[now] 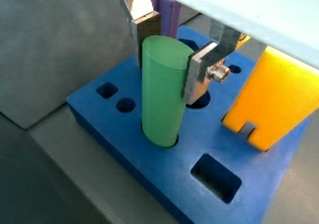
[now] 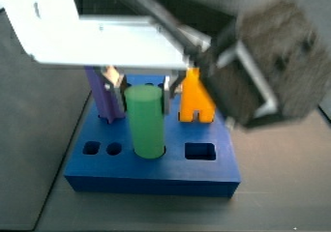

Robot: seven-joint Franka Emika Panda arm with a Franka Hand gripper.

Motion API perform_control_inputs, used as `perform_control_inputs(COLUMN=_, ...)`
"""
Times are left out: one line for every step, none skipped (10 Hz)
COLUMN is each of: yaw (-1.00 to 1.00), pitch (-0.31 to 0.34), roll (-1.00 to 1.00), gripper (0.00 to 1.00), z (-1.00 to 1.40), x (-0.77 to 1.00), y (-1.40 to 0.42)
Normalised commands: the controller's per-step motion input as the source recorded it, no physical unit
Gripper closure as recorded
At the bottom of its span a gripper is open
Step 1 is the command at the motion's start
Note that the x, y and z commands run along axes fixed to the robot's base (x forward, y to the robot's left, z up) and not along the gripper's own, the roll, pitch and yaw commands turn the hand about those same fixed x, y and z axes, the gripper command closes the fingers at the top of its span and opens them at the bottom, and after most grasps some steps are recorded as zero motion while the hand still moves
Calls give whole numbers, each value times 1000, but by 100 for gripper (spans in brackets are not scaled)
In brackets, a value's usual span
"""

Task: Pick up the oval object. Move up. Move to above the board. Insert the oval object.
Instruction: Insert the oval object.

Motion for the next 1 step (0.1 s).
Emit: perform_control_inputs(yaw=0, pitch=0, roll=0, gripper=100, z=0, x=0, y=0)
